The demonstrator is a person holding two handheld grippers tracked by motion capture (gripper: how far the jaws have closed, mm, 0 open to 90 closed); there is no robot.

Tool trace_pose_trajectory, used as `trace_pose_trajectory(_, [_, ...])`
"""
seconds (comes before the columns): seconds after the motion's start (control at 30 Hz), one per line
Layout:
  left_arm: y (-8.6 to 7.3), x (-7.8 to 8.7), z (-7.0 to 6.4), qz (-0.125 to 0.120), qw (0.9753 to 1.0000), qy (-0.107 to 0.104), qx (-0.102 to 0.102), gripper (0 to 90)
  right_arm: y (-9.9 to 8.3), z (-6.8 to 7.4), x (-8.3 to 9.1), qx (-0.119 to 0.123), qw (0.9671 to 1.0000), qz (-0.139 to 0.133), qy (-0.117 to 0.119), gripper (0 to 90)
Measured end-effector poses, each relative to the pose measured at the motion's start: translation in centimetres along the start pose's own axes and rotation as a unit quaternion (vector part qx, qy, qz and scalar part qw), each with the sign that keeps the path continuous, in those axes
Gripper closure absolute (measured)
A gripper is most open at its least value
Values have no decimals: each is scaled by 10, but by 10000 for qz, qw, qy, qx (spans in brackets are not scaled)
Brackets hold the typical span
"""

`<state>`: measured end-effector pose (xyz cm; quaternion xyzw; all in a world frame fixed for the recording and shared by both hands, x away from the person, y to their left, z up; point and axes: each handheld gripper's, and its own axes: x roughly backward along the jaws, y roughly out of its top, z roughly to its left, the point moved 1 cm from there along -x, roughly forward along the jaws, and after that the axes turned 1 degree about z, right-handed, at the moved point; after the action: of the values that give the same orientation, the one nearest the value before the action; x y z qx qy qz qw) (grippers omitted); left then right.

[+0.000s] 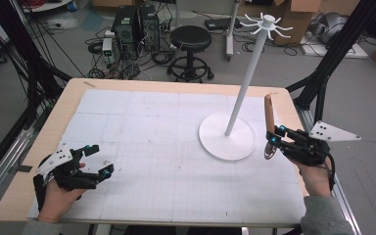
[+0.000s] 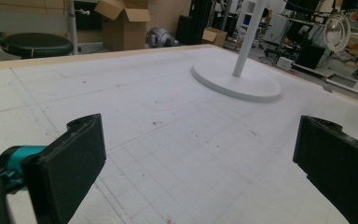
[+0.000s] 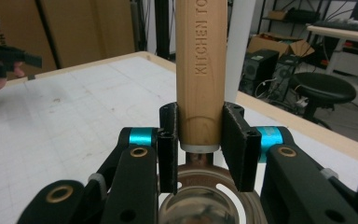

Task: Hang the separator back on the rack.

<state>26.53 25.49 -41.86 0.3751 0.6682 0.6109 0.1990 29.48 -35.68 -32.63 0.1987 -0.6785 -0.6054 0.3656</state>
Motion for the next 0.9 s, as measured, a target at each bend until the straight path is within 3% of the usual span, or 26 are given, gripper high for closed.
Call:
trace_pose_trajectory(0.5, [1, 0, 1, -10, 10000, 3, 13, 29, 25, -7, 13, -193, 9992, -327, -103, 691])
trace_pose_trajectory(0.9, [1, 0, 1, -6, 10000, 2, 16, 29, 39, -9, 17, -230, 9985, -438, -251, 692])
